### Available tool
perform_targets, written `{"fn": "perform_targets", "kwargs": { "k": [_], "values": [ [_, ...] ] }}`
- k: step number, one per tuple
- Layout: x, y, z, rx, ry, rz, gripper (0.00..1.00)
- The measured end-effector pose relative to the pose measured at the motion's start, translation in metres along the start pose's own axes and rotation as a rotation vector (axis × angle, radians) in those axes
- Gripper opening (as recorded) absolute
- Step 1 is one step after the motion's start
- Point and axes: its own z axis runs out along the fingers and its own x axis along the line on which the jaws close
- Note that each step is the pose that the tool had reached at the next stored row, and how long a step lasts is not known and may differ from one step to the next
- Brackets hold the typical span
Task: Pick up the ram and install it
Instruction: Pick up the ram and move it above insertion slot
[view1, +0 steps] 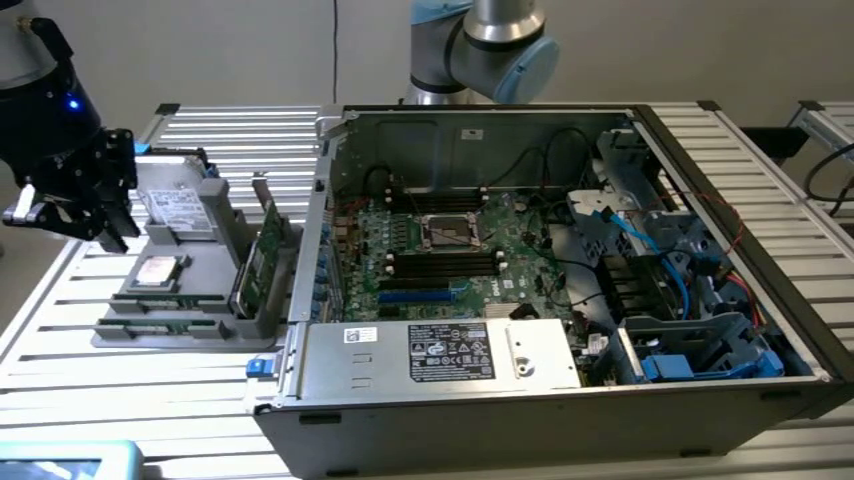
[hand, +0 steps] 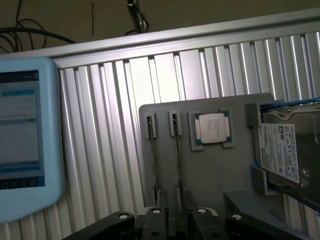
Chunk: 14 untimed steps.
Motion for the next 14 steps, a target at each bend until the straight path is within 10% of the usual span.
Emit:
{"fn": "perform_targets", "kwargs": {
  "k": [2, 14],
  "values": [
    [0.000, 0.0000, 0.0035, 0.0002, 0.0001, -0.005, 0.36],
    [0.007, -0.0015, 0.0232, 0.0004, 0.0008, -0.077, 0.36]
  ]
}}
